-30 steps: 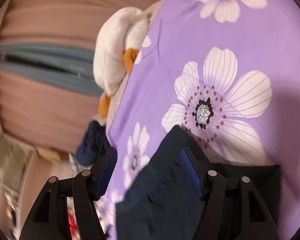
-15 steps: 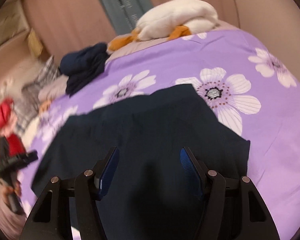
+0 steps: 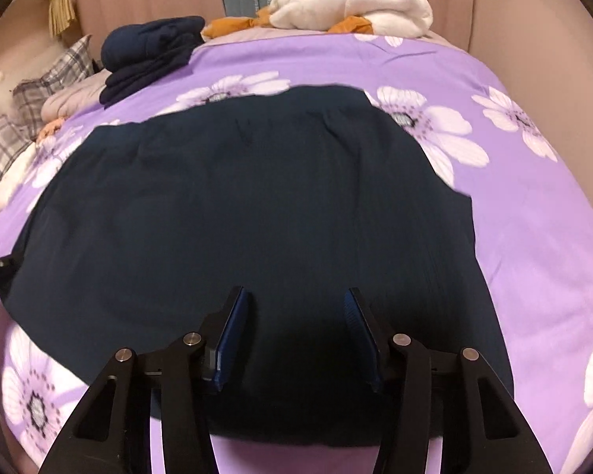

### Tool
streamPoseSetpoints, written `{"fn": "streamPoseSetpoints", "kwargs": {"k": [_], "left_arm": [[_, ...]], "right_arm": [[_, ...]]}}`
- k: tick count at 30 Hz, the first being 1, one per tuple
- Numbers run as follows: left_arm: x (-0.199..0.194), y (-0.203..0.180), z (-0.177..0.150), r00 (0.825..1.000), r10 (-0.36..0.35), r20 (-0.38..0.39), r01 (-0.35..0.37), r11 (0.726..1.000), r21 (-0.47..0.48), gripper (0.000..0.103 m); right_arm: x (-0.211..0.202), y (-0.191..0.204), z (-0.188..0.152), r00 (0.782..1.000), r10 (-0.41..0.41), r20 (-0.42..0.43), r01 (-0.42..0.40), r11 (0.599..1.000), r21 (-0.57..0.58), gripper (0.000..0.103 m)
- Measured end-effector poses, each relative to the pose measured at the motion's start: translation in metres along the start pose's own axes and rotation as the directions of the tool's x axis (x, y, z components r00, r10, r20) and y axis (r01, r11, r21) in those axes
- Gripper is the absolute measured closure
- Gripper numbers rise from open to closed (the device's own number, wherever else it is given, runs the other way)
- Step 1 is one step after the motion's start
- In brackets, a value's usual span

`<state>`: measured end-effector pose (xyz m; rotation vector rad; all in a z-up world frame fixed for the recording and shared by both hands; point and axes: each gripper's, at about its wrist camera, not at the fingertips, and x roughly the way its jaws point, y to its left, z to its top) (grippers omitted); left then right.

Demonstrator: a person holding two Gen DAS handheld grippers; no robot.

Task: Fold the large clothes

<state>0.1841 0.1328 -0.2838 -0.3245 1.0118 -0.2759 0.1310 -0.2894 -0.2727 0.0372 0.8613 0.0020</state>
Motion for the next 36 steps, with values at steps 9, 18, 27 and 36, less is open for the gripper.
{"fn": "streamPoseSetpoints", "kwargs": {"k": [9,18,27,36], "left_arm": [[-0.022,0.002,-0.024,1.0,-0.004,0.002,0.004,1.0,-0.027,0.053],[-0.066,0.031,-0.045,0.999,0.003,0.047,0.004,0.988,-0.155,0.052],[-0.076,0.06,-0.058,0.979,-0.166,0.115,0.196,0.917,-0.346,0.044],[-0.065,0.062,-0.034,0.984,-0.129,0.121,0.164,0.921,-0.352,0.044]], "right_arm": [[-0.018,-0.019,-0.017,1.0,0.013,0.009,-0.013,0.996,0.084,0.05],[-0.054,-0.037,-0.041,0.999,-0.01,0.047,0.002,0.985,0.175,0.05],[-0.065,-0.065,-0.056,0.981,0.166,0.099,-0.191,0.911,0.365,0.044],[-0.066,-0.073,-0.06,0.973,0.174,0.15,-0.224,0.862,0.454,0.043]]}}
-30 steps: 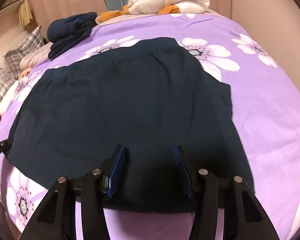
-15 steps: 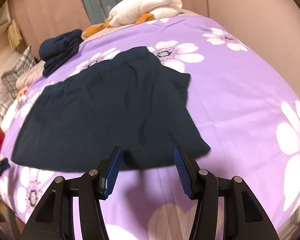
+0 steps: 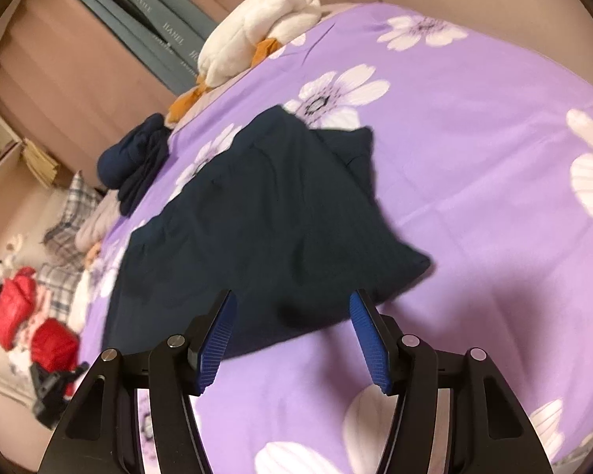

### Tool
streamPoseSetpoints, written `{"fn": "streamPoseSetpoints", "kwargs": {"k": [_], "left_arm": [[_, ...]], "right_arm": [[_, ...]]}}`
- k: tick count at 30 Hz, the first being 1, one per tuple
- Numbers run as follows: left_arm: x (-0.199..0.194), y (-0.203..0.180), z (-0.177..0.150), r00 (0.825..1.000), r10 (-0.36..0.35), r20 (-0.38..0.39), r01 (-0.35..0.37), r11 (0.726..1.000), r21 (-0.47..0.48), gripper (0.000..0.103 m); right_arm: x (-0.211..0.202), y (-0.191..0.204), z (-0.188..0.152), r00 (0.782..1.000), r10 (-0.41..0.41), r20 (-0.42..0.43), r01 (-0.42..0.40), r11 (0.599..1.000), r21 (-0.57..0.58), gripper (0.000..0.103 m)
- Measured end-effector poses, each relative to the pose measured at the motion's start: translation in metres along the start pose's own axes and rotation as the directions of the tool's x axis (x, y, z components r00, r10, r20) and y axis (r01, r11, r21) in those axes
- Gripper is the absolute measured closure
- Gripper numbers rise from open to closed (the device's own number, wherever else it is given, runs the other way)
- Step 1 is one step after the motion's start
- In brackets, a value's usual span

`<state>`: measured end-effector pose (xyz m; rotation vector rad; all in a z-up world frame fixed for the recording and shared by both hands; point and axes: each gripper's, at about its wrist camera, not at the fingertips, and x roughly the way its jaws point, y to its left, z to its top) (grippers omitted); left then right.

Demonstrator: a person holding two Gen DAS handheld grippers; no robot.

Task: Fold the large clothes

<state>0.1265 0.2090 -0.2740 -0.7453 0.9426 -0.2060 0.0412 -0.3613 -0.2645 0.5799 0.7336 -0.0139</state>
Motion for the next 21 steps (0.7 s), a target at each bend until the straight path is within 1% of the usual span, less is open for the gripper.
{"fn": "streamPoseSetpoints", "kwargs": {"k": [2,4,8,10,11,13,15,18,19,21], "left_arm": [[0.004,-0.001,0.008,1.0,0.008,0.001,-0.008,1.0,0.016,0.044],[0.01,-0.003,0.016,1.0,0.01,-0.006,-0.01,0.999,0.035,0.044],[0.02,-0.01,0.025,1.0,0.013,-0.023,-0.011,0.997,0.075,0.047],[0.024,-0.012,0.027,0.999,0.001,-0.037,0.002,0.996,0.088,0.047],[0.026,-0.013,0.029,0.999,-0.001,-0.041,0.005,0.995,0.096,0.049],[0.03,-0.015,0.029,0.998,-0.001,-0.056,0.008,0.994,0.111,0.057],[0.033,-0.016,0.028,0.997,-0.001,-0.071,0.009,0.993,0.121,0.06],[0.037,-0.016,0.027,0.996,0.001,-0.094,0.011,0.991,0.131,0.072],[0.038,-0.015,0.026,0.995,0.007,-0.098,0.006,0.991,0.134,0.072],[0.038,-0.012,0.025,0.994,0.016,-0.106,-0.003,0.992,0.127,0.072]], "right_arm": [[-0.003,0.001,0.003,0.999,-0.035,0.027,0.036,0.999,-0.027,0.043],[-0.004,-0.002,0.007,0.998,-0.049,0.038,0.05,0.998,-0.039,0.043],[0.004,-0.004,0.017,0.995,-0.088,0.038,0.09,0.995,-0.054,0.044],[0.009,-0.003,0.022,0.994,-0.105,0.039,0.107,0.992,-0.068,0.044],[0.01,-0.002,0.023,0.994,-0.104,0.04,0.106,0.992,-0.073,0.043],[0.015,-0.001,0.028,0.994,-0.1,0.041,0.103,0.991,-0.088,0.044],[0.02,0.001,0.032,0.994,-0.102,0.033,0.105,0.989,-0.107,0.044],[0.028,0.004,0.035,0.995,-0.096,0.015,0.097,0.986,-0.137,0.044],[0.029,0.005,0.035,0.996,-0.088,0.012,0.089,0.985,-0.147,0.044],[0.031,0.008,0.036,0.996,-0.087,0.011,0.087,0.982,-0.168,0.049]]}}
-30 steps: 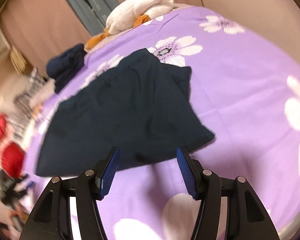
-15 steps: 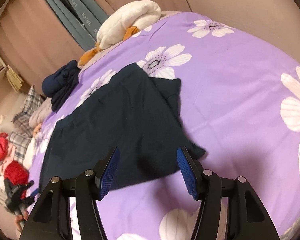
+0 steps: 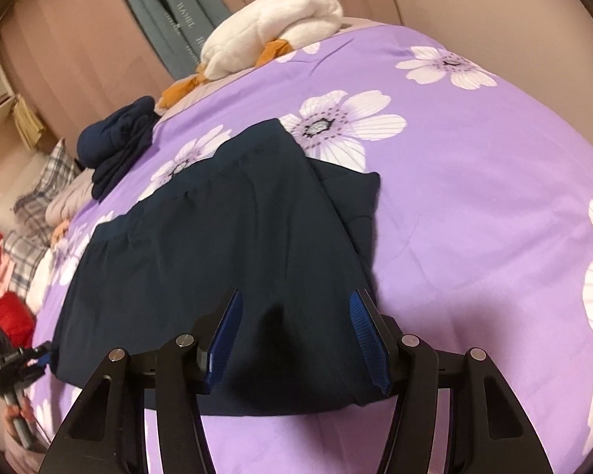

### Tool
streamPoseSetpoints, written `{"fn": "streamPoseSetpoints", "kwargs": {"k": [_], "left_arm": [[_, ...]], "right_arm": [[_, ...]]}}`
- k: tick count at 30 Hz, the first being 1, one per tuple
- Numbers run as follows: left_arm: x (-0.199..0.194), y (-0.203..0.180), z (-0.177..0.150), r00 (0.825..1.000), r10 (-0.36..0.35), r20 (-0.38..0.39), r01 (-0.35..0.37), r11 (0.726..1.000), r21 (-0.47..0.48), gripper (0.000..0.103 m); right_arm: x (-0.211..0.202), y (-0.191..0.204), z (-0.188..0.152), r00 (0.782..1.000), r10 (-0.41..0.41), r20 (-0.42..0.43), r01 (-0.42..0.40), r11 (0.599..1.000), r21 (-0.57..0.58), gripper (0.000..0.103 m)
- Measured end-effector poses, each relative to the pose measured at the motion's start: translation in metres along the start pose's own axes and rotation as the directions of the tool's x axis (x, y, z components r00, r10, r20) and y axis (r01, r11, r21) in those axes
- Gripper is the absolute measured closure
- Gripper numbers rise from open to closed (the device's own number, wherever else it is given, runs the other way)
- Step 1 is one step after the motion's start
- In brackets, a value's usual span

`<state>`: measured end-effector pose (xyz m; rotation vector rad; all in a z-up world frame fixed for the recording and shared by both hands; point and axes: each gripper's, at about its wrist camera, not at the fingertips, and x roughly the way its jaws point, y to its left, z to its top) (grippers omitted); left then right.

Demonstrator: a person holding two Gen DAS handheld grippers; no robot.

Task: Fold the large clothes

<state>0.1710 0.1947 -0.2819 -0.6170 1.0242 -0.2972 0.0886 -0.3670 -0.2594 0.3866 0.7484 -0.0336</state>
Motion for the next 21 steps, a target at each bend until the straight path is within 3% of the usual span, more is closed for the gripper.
{"fn": "streamPoseSetpoints", "kwargs": {"k": [6,8,11,21], "left_arm": [[0.001,0.006,-0.007,0.999,0.016,-0.041,-0.017,1.0,-0.018,0.089],[0.001,0.009,-0.011,0.998,0.03,-0.056,-0.032,0.999,-0.032,0.088],[-0.002,0.009,-0.016,0.998,0.03,-0.055,-0.033,0.999,-0.041,0.089],[-0.013,0.013,-0.037,0.997,0.031,-0.065,-0.034,0.998,-0.047,0.088]], "right_arm": [[0.009,0.004,0.0,0.998,-0.046,-0.033,0.044,0.997,-0.059,0.089],[0.013,0.006,-0.001,0.997,-0.054,-0.052,0.05,0.996,-0.08,0.099],[0.019,0.01,-0.005,0.992,-0.101,-0.076,0.091,0.989,-0.119,0.101],[0.008,-0.009,-0.012,0.988,-0.112,-0.104,0.102,0.99,-0.097,0.101]]}}
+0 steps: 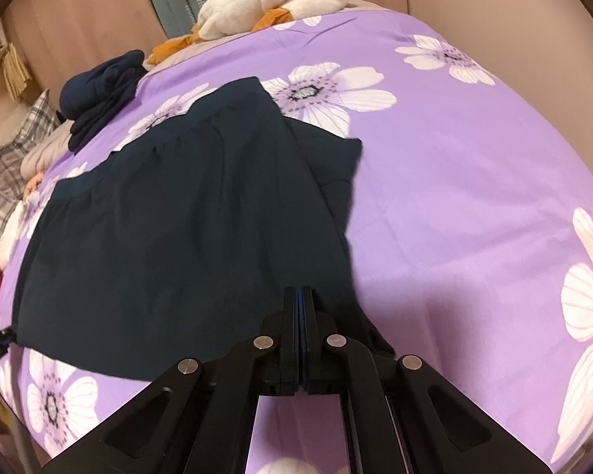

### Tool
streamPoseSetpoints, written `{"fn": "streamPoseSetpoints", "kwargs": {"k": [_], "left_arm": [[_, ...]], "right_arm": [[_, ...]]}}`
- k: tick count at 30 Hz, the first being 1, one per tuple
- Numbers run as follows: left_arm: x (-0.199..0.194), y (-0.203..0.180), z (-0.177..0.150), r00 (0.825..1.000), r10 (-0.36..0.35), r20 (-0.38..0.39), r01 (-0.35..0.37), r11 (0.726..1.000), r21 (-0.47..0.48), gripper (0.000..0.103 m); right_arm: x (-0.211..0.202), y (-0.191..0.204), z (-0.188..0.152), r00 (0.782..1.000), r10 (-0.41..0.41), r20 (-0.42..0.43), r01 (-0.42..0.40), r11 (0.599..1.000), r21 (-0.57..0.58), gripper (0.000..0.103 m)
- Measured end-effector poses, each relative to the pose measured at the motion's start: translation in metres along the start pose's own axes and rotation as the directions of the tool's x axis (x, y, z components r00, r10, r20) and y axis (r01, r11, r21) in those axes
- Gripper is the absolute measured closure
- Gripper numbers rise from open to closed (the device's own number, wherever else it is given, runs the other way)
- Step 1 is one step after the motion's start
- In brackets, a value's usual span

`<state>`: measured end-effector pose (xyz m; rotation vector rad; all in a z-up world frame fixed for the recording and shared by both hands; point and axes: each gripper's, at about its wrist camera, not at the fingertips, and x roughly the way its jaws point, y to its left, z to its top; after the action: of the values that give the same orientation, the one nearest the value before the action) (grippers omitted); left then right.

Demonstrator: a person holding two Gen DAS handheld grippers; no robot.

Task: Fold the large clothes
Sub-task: 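Pull the edge out flat and open the left gripper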

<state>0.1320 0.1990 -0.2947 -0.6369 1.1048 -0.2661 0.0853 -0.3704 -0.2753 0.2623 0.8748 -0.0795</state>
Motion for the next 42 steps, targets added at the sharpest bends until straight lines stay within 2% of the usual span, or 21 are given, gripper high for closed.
{"fn": "streamPoseSetpoints", "kwargs": {"k": [4,6,9,10,11,13,17,21,23,31,36,42], "left_arm": [[-0.013,0.006,-0.004,0.999,0.0,0.041,0.003,0.999,-0.054,0.085],[-0.024,0.002,-0.005,0.997,0.043,0.061,-0.041,0.999,-0.036,0.088],[-0.038,-0.004,-0.009,0.991,0.108,0.081,-0.109,0.994,0.01,0.085],[-0.042,-0.006,-0.01,0.99,0.116,0.086,-0.118,0.993,0.02,0.079],[-0.046,-0.011,-0.012,0.987,0.126,0.096,-0.13,0.991,0.038,0.075],[-0.048,-0.019,-0.015,0.984,0.136,0.117,-0.144,0.987,0.069,0.059],[-0.041,-0.047,-0.019,0.982,0.136,0.132,-0.156,0.976,0.149,0.055],[-0.021,-0.075,-0.019,0.981,0.138,0.138,-0.168,0.959,0.23,0.04],[-0.007,-0.091,-0.018,0.983,0.133,0.13,-0.162,0.955,0.247,0.04],[0.045,-0.13,-0.014,0.982,0.165,0.097,-0.189,0.919,0.346,0.039],[0.066,-0.142,-0.01,0.969,0.216,0.118,-0.246,0.892,0.379,0.039],[0.078,-0.144,-0.01,0.951,0.268,0.156,-0.308,0.869,0.387,0.028]], "right_arm": [[-0.002,-0.005,0.0,1.0,0.024,-0.003,-0.024,0.998,0.05,0.101],[-0.009,-0.004,0.002,1.0,0.012,0.008,-0.012,0.998,0.057,0.101],[-0.023,0.0,0.004,0.999,-0.033,0.042,0.032,0.999,0.037,0.095],[-0.027,0.001,0.004,0.998,-0.039,0.053,0.038,0.999,0.03,0.085],[-0.033,0.003,0.004,0.997,-0.043,0.067,0.042,0.999,0.024,0.067],[-0.039,0.007,0.003,0.996,-0.034,0.087,0.033,0.999,0.016,0.053],[-0.04,0.026,0.001,0.995,0.019,0.099,-0.016,0.999,-0.033,0.053],[-0.032,0.058,0.001,0.994,0.074,0.081,-0.066,0.992,-0.105,0.053],[-0.025,0.074,0.001,0.993,0.098,0.067,-0.088,0.986,-0.145,0.053],[0.003,0.121,0.006,0.991,0.123,0.043,-0.108,0.961,-0.254,0.053],[0.018,0.136,0.006,0.991,0.129,0.024,-0.117,0.954,-0.275,0.053],[0.03,0.143,0.0,0.997,0.08,0.019,-0.07,0.95,-0.304,0.053]]}}
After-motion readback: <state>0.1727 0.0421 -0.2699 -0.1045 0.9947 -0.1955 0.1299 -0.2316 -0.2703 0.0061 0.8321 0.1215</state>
